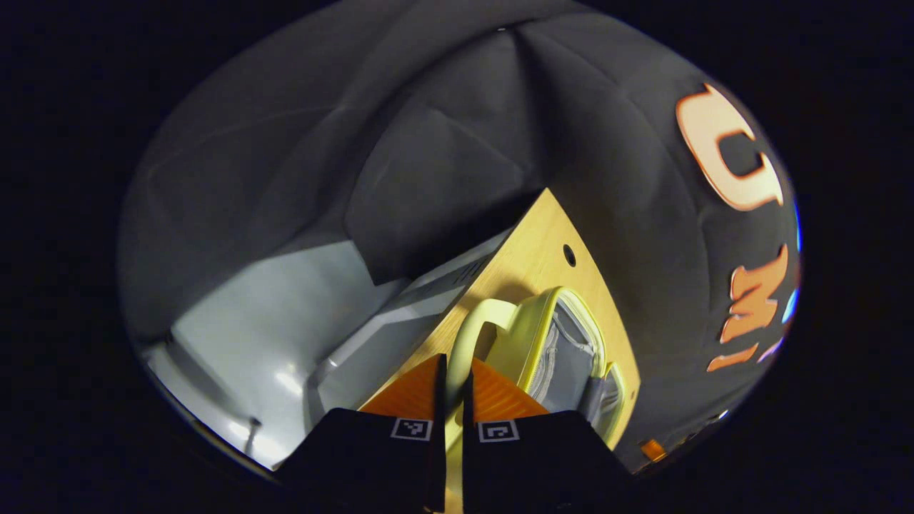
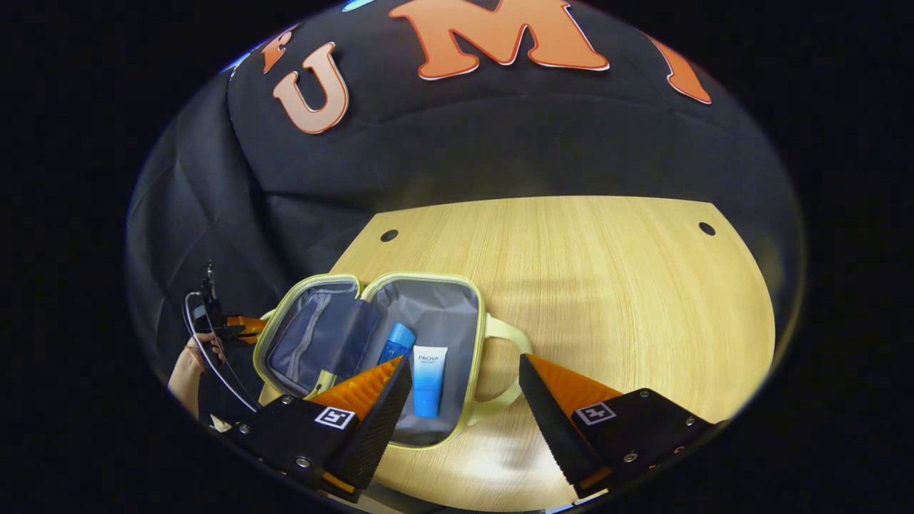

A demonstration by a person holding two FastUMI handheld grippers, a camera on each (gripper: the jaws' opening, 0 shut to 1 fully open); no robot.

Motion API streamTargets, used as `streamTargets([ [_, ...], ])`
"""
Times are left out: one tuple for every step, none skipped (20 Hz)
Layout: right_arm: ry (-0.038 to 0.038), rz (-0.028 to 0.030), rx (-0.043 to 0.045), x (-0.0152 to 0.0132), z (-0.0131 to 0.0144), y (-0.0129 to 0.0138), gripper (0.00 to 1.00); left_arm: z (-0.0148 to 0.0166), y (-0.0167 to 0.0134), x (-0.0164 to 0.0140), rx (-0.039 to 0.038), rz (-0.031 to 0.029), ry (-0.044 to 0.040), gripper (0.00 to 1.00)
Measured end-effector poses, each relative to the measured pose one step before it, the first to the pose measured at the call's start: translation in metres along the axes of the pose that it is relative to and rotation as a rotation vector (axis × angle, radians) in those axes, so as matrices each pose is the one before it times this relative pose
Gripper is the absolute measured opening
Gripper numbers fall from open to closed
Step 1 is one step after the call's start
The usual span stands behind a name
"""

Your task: First open the suitcase, pack the skin care products into it, and then close the suitcase.

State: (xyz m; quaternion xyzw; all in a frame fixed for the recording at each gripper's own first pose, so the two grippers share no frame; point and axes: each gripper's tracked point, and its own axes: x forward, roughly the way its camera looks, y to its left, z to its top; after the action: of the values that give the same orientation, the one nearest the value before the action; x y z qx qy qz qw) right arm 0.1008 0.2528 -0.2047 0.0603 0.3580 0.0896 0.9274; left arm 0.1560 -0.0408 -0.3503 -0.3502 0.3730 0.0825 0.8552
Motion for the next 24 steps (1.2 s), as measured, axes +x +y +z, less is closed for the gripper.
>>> streamTargets([
  [-0.0163,-0.00834,0.0018,-0.00259,0.00589,-0.00264,0.96,0.00495,-0.01377,-0.01121,0.03883,-0.00281,-0.00671,0.09],
  [-0.02053,-0.00525,0.00322,-0.002,0.00689,-0.00192,0.96,0.00719,-0.01321,-0.01263,0.03781,-0.00044,-0.01468,0.09],
  [-0.02139,-0.00421,0.00532,-0.00371,0.00501,-0.00428,0.96,0.00852,-0.01451,-0.01153,0.03588,-0.00489,-0.01681,0.09],
  [-0.02238,-0.00724,0.0033,-0.00317,0.00685,-0.00353,0.96,0.00782,-0.01812,-0.01079,0.03329,-0.01333,-0.01676,0.11],
  [-0.02111,-0.00689,0.00124,-0.00405,0.00791,-0.00399,0.96,0.00834,-0.0165,-0.01388,0.03169,-0.01348,-0.01668,0.08],
  [-0.02019,-0.00521,-0.00224,-0.00362,0.00681,-0.00448,0.96,0.00604,-0.01603,-0.01282,0.03583,-0.01218,-0.01376,0.09],
  [-0.01905,-0.00647,-0.00503,-0.00413,0.00618,-0.0065,0.96,0.00653,-0.01982,-0.00822,0.04152,0.00139,-0.01412,0.09],
  [-0.01559,-0.00269,-0.00806,-0.00404,0.00411,-0.00566,0.96,0.0054,-0.02052,-0.00879,0.04505,-0.00311,-0.00915,0.08],
  [-0.01713,-0.00501,-0.01041,-0.00563,0.00285,-0.00627,0.96,0.00334,-0.0255,-0.00747,0.0486,-0.00176,-0.00687,0.08],
  [-0.01669,-0.0017,-0.01248,-0.00484,0.0041,-0.00616,0.96,0.0042,-0.02203,-0.0058,0.05178,0.00194,-0.00796,0.08],
  [-0.01114,-0.00249,-0.01258,-0.00388,0.00143,-0.00708,0.96,0.00357,-0.02272,-0.00412,0.05231,-0.00009,-0.00738,0.08],
  [-0.01117,-0.00382,-0.01182,-0.00517,0.00245,-0.00821,0.96,0.00543,-0.02272,-0.00424,0.05243,-0.00339,-0.00901,0.08],
  [-0.01347,-0.00264,-0.00999,-0.00523,0.00234,-0.00837,0.96,0.00534,-0.0238,-0.00562,0.04996,-0.00624,-0.0078,0.08],
  [-0.0154,-0.00617,-0.00629,-0.00422,0.00419,-0.01044,0.96,0.00429,-0.02173,-0.00241,0.0468,-0.00751,-0.00652,0.08],
  [-0.01327,-0.00617,-0.00097,-0.00436,0.00226,-0.01076,0.96,0.00208,-0.0214,-0.00205,0.03969,-0.00518,0.00183,0.08],
  [-0.00946,-0.0042,0.00336,-0.00387,0.00321,-0.01075,0.96,0.00265,-0.01705,0.00061,0.038,0.00869,0.00255,0.08],
  [-0.00857,-0.00461,0.00675,-0.00467,0.00161,-0.01143,0.96,-0.00133,-0.01367,0.00259,0.03324,0.01504,0.00461,0.08],
  [-0.00486,-0.00382,0.00761,-0.00284,0.00158,-0.01092,0.96,0.00035,-0.01451,0.00085,0.02414,0.01558,0.00246,0.08],
  [-0.00476,-0.00399,0.00592,-0.00327,0.00002,-0.01127,0.96,0.0006,-0.01438,0.00061,0.01894,0.00398,-0.00024,0.08],
  [-0.00189,-0.00678,0.00247,-0.0039,0.00105,-0.01217,0.96,0.0007,-0.01504,-0.00055,0.0136,-0.00443,-0.0017,0.08],
  [-0.00121,-0.00604,0.00001,-0.00321,-0.00104,-0.01203,0.96,0.00131,-0.01725,0.00149,0.01624,-0.0092,-0.00111,0.08],
  [-0.00085,-0.00759,0.00071,-0.00373,-0.00161,-0.00992,0.96,0.00072,-0.01724,-0.00001,0.02409,-0.00411,-0.00024,0.09],
  [0.00152,-0.00626,0.00346,-0.00312,-0.00124,-0.01134,0.96,-0.00085,-0.01436,0.00339,0.02168,0.00038,0.00381,0.09],
  [0.00369,-0.00135,0.00678,-0.00281,-0.00135,-0.00912,0.96,-0.00283,-0.01377,0.00486,0.01714,0.00138,0.00566,0.08],
])
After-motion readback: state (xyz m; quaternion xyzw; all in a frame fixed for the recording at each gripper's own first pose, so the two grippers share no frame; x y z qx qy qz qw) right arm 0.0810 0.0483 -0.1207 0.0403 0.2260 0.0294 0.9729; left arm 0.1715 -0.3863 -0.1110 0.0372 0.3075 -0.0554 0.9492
